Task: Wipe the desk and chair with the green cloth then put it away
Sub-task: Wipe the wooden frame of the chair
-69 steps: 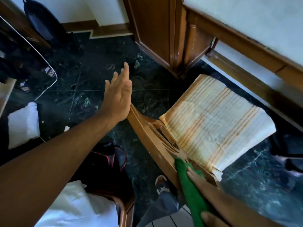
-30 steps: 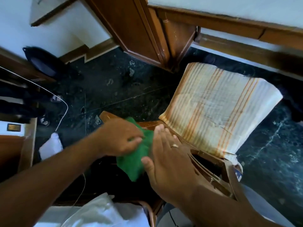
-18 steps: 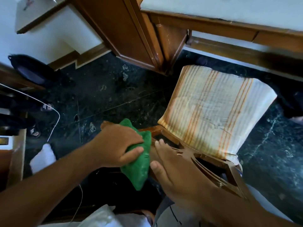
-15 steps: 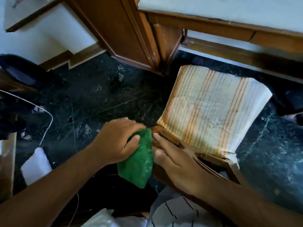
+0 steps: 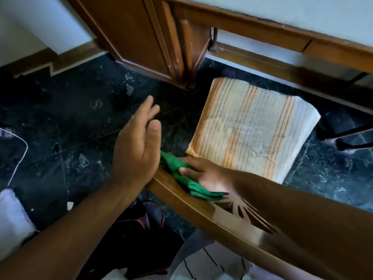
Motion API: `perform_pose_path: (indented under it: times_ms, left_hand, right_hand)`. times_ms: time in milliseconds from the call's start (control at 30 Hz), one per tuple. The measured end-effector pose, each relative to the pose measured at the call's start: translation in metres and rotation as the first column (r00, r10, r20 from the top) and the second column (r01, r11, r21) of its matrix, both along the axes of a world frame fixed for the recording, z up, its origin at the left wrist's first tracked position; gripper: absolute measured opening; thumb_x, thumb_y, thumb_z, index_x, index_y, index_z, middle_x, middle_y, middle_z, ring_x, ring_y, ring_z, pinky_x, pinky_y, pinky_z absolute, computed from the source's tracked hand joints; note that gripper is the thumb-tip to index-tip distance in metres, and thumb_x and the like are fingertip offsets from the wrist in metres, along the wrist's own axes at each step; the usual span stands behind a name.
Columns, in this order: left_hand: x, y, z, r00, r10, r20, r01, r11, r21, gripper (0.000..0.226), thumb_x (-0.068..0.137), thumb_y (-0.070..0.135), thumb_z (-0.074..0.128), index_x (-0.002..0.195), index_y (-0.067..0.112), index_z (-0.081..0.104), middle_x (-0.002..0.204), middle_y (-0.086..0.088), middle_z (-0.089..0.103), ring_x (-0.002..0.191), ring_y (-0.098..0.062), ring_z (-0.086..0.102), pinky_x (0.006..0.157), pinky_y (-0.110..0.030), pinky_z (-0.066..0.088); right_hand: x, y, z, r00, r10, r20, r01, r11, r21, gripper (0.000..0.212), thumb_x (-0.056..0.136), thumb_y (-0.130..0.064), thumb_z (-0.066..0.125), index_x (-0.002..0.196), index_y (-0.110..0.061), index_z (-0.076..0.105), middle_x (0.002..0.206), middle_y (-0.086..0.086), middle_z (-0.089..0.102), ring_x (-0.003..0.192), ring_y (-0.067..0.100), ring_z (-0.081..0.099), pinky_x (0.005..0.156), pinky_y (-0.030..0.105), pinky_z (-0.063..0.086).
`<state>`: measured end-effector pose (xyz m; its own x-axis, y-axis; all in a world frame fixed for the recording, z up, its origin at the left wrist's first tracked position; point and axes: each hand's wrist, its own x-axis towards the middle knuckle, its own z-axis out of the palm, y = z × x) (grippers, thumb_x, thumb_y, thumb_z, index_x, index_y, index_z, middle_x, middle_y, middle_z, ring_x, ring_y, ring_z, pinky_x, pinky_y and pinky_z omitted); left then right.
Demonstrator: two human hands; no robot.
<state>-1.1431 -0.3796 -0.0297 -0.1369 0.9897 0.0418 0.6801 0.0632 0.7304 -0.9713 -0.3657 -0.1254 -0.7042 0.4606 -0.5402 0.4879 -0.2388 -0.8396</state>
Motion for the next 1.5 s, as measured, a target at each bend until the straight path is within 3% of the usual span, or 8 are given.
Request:
perform_pose_path:
  times_ms: [167, 367, 467, 633, 800, 1000, 1367, 1500]
  left_hand:
    - [0.005, 0.009, 0.0, 0.97, -0.029, -0.241, -0.003, 0.991, -0.132, 0.055, 0.102, 0.036, 0.033, 0.154, 0.018, 0.035, 0.143, 0.0, 0.057, 0.129, -0.021, 0.054, 0.107, -0.052, 0.043]
    - [0.01, 0.01, 0.001, 0.958, 0.007, -0.288, -0.054, 0.986, -0.155, 0.053, 0.1, 0.03, 0.033, 0.152, 0.02, 0.039, 0.138, 0.001, 0.062, 0.108, -0.026, 0.065, 0.096, -0.057, 0.049]
    - [0.012, 0.01, 0.003, 0.951, 0.029, -0.307, -0.086, 0.981, -0.176, 0.055, 0.099, 0.031, 0.032, 0.153, 0.022, 0.037, 0.138, 0.004, 0.062, 0.098, -0.027, 0.067, 0.091, -0.058, 0.051]
    - [0.011, 0.007, 0.002, 0.954, 0.055, -0.296, -0.116, 0.975, -0.192, 0.051, 0.102, 0.022, 0.036, 0.153, 0.023, 0.035, 0.138, 0.005, 0.062, 0.08, -0.028, 0.064, 0.083, -0.06, 0.054]
    - [0.009, 0.009, -0.003, 0.953, 0.071, -0.294, -0.13, 0.974, -0.187, 0.051, 0.102, 0.015, 0.039, 0.153, 0.02, 0.037, 0.137, 0.001, 0.063, 0.066, -0.013, 0.047, 0.08, -0.055, 0.056]
    - [0.008, 0.01, -0.004, 0.944, 0.073, -0.323, -0.145, 0.969, -0.203, 0.052, 0.102, 0.017, 0.038, 0.154, 0.025, 0.036, 0.137, 0.005, 0.063, 0.069, -0.017, 0.059, 0.083, -0.054, 0.055]
    - [0.005, 0.008, 0.001, 0.945, -0.026, -0.325, -0.027, 0.987, -0.159, 0.049, 0.102, 0.025, 0.036, 0.151, 0.021, 0.04, 0.13, -0.001, 0.068, 0.088, -0.021, 0.068, 0.092, -0.052, 0.051]
    - [0.003, 0.019, 0.006, 0.976, -0.075, -0.204, -0.04, 0.859, -0.51, 0.065, 0.097, 0.068, 0.023, 0.131, 0.025, 0.058, 0.109, 0.004, 0.067, 0.101, -0.024, 0.064, 0.09, -0.041, 0.046]
  right_hand:
    - [-0.006, -0.004, -0.052, 0.998, 0.052, -0.044, -0.055, 0.996, -0.071, 0.067, 0.09, -0.062, 0.04, 0.15, -0.032, 0.028, 0.156, 0.002, 0.032, 0.141, 0.019, 0.03, 0.115, 0.034, 0.02]
    - [0.078, -0.007, -0.088, 0.97, 0.22, 0.103, -0.184, 0.942, -0.279, 0.04, 0.099, -0.041, 0.043, 0.139, -0.036, 0.046, 0.138, 0.002, 0.054, 0.122, 0.023, 0.052, 0.108, 0.044, 0.037]
    - [0.077, -0.014, -0.079, 0.968, 0.24, 0.073, -0.231, 0.967, -0.111, 0.049, 0.097, -0.049, 0.038, 0.144, -0.04, 0.035, 0.15, -0.005, 0.041, 0.136, 0.02, 0.039, 0.115, 0.041, 0.028]
    - [0.007, -0.012, -0.057, 0.967, 0.125, -0.221, -0.123, 0.992, 0.024, 0.057, 0.1, -0.049, 0.032, 0.151, -0.041, 0.008, 0.151, -0.035, -0.002, 0.14, -0.012, -0.005, 0.106, -0.001, 0.0]
    - [-0.01, 0.018, -0.111, 0.999, 0.006, -0.054, -0.019, 0.973, -0.23, 0.05, 0.104, -0.019, 0.037, 0.152, -0.023, 0.022, 0.161, 0.007, 0.015, 0.139, 0.017, 0.027, 0.106, 0.018, 0.019]
    - [-0.005, 0.027, -0.156, 0.965, -0.04, 0.261, 0.03, 0.999, 0.043, 0.047, 0.106, -0.029, 0.028, 0.148, -0.009, 0.033, 0.154, 0.018, 0.033, 0.14, 0.032, 0.032, 0.112, 0.034, 0.022]
    - [0.034, 0.015, 0.023, 0.997, -0.049, 0.059, 0.059, 0.981, -0.184, 0.055, 0.099, -0.047, 0.038, 0.145, -0.018, 0.037, 0.155, 0.005, 0.034, 0.137, 0.02, 0.035, 0.101, 0.027, 0.033]
    - [0.054, 0.006, 0.091, 1.0, 0.028, -0.014, -0.027, 0.999, 0.029, 0.028, 0.103, -0.036, 0.035, 0.112, -0.022, 0.058, 0.1, -0.016, 0.064, 0.092, -0.001, 0.059, 0.082, 0.025, 0.05]
